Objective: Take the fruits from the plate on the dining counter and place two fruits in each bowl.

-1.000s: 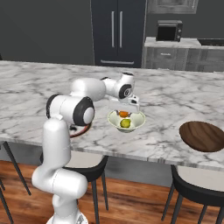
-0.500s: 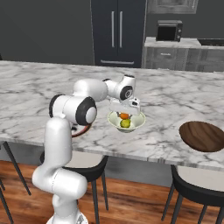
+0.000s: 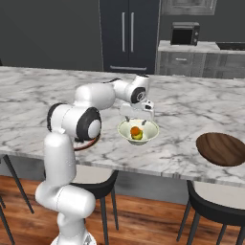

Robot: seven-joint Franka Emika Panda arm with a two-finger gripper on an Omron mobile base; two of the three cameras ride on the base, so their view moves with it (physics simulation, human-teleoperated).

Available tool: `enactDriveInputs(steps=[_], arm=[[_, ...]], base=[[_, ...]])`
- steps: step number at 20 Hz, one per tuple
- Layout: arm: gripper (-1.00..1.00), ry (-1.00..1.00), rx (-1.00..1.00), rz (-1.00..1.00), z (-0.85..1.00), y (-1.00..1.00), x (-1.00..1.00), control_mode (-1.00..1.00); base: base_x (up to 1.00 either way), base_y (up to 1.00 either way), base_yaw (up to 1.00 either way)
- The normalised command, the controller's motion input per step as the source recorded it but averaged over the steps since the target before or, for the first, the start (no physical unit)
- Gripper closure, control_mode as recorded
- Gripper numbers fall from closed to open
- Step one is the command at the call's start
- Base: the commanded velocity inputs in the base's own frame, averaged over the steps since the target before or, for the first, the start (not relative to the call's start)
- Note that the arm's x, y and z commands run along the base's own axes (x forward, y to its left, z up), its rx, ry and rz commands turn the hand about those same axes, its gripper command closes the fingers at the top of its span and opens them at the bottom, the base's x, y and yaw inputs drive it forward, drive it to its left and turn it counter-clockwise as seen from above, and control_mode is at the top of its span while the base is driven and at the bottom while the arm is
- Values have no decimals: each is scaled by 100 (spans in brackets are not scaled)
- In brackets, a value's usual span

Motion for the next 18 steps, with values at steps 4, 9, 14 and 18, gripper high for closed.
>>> enactDriveInputs(steps=[4, 9, 14, 18], arm=[[-100, -13, -1, 0, 52, 59, -61, -100], [-100, -8, -5, 1, 6, 100, -29, -100], [-100, -9, -1, 2, 0, 100, -6, -100], [-100, -15, 0, 9, 6, 100, -4, -100]], base=[[0, 0, 0], [0, 0, 0], [0, 0, 0], [0, 0, 0]])
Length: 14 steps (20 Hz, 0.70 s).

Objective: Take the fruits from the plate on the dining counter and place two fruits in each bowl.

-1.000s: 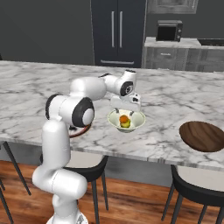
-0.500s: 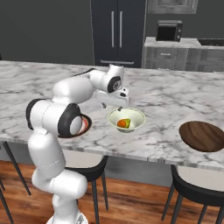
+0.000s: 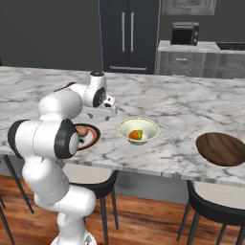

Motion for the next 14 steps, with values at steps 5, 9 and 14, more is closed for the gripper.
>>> enactDriveInputs(steps=[5, 9, 14], arm=[[-100, -19, -1, 6, 15, 100, -7, -100], [-100, -10, -2, -1, 0, 80, -8, -100], [-100, 5, -1, -5, -24, 0, 5, -100]], base=[[0, 0, 0], [0, 0, 0], [0, 0, 0]])
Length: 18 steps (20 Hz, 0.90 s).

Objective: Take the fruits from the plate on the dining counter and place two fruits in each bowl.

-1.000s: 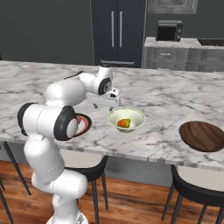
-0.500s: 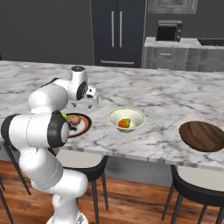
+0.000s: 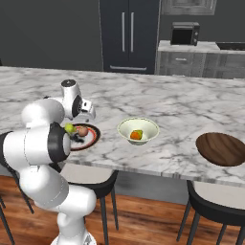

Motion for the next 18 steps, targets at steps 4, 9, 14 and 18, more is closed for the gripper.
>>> enactDriveInputs(steps=[4, 9, 14, 18], arm=[[-100, 12, 0, 0, -15, 3, 10, -100], [-100, 19, 0, 1, -17, 27, 34, -100], [-100, 12, 0, 1, -26, 30, 48, -100], [-100, 1, 0, 0, -12, -2, 3, -100]], base=[[0, 0, 0], [0, 0, 0], [0, 0, 0], [0, 0, 0]])
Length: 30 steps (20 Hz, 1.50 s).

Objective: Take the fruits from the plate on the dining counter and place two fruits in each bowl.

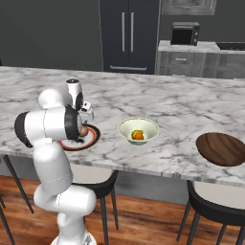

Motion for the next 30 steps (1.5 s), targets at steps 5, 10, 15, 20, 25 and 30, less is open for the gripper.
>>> enactDriveInputs(steps=[5, 10, 15, 20, 25, 30], arm=[[-100, 5, 0, 0, -29, -2, 15, -100], [-100, 5, 0, 0, -27, 0, 18, -100], [-100, 4, 0, 0, -22, 0, 2, -100], [-100, 2, 0, 0, -30, 0, 0, -100], [-100, 2, 0, 0, -33, 0, 0, -100], [-100, 3, 0, 0, -21, 0, 0, -100]], base=[[0, 0, 0], [0, 0, 0], [0, 0, 0], [0, 0, 0], [0, 0, 0], [0, 0, 0]])
